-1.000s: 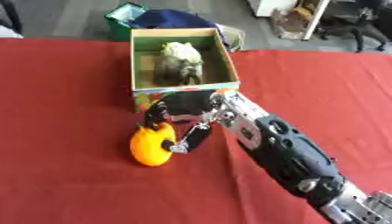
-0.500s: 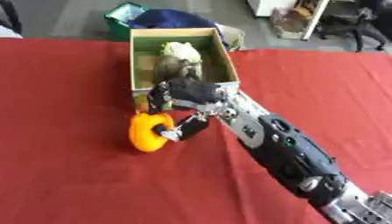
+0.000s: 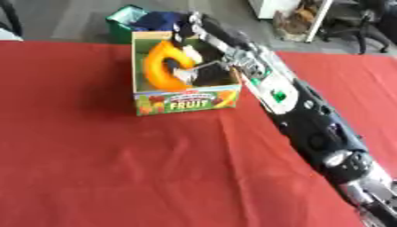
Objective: Pick up objects on the table and place them in the box.
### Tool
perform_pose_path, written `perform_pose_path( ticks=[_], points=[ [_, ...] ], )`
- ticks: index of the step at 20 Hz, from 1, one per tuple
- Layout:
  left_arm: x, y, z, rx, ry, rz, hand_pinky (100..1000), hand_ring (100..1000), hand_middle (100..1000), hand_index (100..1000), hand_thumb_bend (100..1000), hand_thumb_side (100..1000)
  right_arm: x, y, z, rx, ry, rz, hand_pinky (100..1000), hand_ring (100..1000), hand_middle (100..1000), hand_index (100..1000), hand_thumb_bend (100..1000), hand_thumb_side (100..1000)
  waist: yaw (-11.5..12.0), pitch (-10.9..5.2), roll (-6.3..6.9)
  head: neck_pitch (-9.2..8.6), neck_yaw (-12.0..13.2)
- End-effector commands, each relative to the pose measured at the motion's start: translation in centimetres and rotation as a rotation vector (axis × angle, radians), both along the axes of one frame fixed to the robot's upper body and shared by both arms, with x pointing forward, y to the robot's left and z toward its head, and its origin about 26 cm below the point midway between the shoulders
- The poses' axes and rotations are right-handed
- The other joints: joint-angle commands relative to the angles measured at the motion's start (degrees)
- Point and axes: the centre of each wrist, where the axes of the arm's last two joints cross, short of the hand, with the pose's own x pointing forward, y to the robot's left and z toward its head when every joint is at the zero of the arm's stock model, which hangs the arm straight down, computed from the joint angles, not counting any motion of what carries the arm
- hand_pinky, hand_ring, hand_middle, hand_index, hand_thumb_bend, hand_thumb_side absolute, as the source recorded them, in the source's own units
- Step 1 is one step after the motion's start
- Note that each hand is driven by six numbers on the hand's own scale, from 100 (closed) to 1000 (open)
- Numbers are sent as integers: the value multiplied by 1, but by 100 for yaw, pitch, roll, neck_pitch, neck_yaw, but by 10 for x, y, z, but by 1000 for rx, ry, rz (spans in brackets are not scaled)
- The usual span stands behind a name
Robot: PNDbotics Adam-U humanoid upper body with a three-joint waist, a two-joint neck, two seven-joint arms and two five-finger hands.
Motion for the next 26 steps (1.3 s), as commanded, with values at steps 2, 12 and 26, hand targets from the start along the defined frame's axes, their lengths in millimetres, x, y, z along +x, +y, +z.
perform_pose_path(
  ticks=[2,12,26],
  points=[
    [1,1,10,9,-32,-3,632,612,516,631,215,571,22,-14,6,99,-15,-144,654,506,467,171,100,238,78,-67,42,-97,-23],
    [3,-3,18,12,-52,-23,633,612,515,631,215,570,49,-46,-31,201,1,-454,687,585,586,323,100,203,333,36,18,-275,-134],
    [3,-2,14,10,-43,-16,633,612,513,631,217,571,49,-68,-44,34,147,-532,804,773,849,945,100,251,240,13,20,-257,-97]
  ],
)
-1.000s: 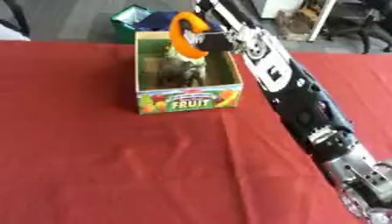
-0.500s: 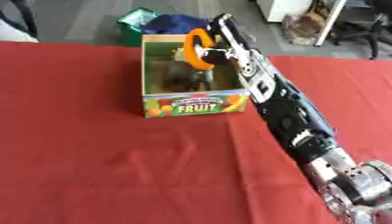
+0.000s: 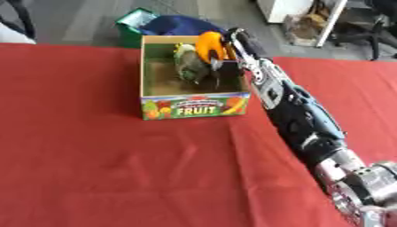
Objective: Pick up objects on the table and place them in the box.
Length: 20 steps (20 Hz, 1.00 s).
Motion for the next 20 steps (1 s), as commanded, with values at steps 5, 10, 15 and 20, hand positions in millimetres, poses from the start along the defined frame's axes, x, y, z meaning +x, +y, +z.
perform_pose_path(
  ticks=[5,10,15,20],
  points=[
    [-1,2,6,7,-21,0,634,612,513,631,218,571,-5,-8,29,7,-54,12,798,765,843,937,100,268,-47,-135,53,-34,8],
    [-2,3,4,8,-16,5,634,612,512,631,219,570,-11,-10,46,9,-101,75,801,758,822,920,100,200,-89,-163,61,-11,22],
    [-2,6,2,12,-10,18,634,613,513,631,219,569,-28,-16,70,44,-164,220,768,702,761,871,100,199,-202,-212,73,41,94],
    [-3,12,1,13,-7,47,634,615,515,633,220,566,-64,-36,90,237,-243,394,720,660,710,814,100,300,-386,-253,104,120,194]
  ],
)
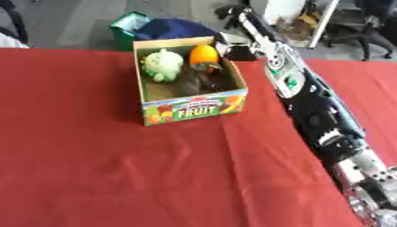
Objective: Pick up objects on the table and place them in the box.
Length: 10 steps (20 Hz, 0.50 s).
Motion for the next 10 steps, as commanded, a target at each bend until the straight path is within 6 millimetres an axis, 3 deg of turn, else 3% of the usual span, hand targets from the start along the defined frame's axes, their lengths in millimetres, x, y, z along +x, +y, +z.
perform_pose_path(
  ticks=[1,5,10],
  points=[
    [-1,9,6,18,-22,32,634,616,515,634,221,565,-33,-19,35,118,-91,110,710,650,698,804,100,344,-71,-146,34,70,91],
    [-1,14,5,19,-20,58,634,618,518,638,222,562,-69,-34,30,311,-63,216,673,621,668,780,100,436,-241,-187,47,149,212],
    [0,21,4,21,-20,95,633,621,522,648,222,557,-106,-47,-4,449,9,263,605,544,599,732,100,456,-481,-240,21,269,383]
  ],
)
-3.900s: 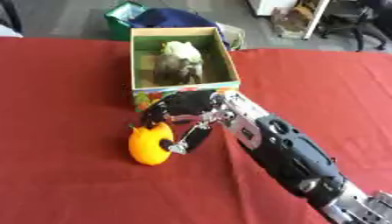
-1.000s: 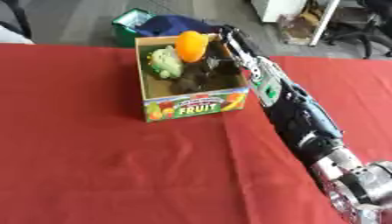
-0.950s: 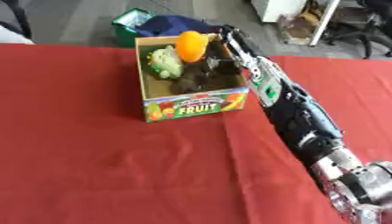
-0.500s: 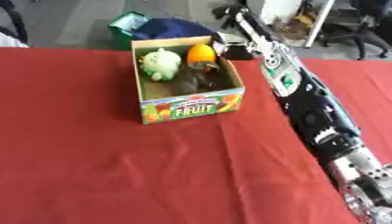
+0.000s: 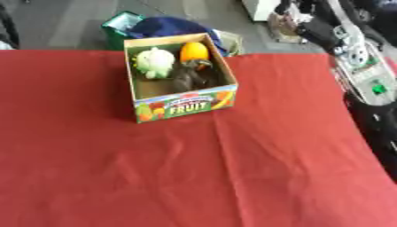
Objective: Pick up objects on the table and place them in the box.
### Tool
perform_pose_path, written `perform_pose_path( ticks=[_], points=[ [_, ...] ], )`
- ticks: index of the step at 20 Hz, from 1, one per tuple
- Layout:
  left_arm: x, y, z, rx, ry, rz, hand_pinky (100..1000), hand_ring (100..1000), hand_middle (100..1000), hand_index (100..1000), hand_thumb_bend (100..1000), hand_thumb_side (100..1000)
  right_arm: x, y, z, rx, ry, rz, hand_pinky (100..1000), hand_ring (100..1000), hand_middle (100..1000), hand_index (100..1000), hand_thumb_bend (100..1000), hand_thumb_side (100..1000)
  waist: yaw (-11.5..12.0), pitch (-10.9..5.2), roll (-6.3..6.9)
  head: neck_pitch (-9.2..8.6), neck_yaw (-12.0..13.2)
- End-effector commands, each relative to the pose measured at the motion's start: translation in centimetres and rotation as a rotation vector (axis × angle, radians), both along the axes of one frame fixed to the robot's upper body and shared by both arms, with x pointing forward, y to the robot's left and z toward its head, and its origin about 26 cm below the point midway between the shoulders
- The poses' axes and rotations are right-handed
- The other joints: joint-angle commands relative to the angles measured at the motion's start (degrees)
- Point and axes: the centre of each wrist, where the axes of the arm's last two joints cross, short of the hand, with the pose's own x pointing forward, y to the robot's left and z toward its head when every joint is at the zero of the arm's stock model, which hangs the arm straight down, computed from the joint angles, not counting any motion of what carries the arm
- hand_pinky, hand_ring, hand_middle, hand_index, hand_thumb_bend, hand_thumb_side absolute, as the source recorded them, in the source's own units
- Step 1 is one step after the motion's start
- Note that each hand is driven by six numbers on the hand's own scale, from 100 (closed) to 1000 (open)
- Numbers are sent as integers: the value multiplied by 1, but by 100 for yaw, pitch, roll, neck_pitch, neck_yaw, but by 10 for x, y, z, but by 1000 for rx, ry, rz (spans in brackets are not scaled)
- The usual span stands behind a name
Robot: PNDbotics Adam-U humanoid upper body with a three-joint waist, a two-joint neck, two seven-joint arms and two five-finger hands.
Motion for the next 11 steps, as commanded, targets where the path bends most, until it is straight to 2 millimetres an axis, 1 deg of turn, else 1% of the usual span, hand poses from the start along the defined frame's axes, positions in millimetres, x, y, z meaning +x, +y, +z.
perform_pose_path(
  ticks=[1,5,8,11],
  points=[
    [0,11,8,27,-25,34,636,624,524,650,220,555,-26,-7,6,44,-19,28,592,535,590,718,100,447,-62,-133,3,88,118],
    [0,16,9,23,-37,62,645,628,526,654,220,549,-51,-15,-42,106,89,12,513,480,530,656,100,441,-214,-137,13,99,265],
    [0,19,9,20,-40,80,647,630,527,658,220,546,-65,-13,-70,134,149,14,499,468,518,657,100,436,-338,-172,23,163,338],
    [-1,22,6,13,-31,95,650,631,528,660,221,544,-74,-8,-95,162,209,11,496,464,516,662,100,472,-475,-235,39,249,410]
  ],
)
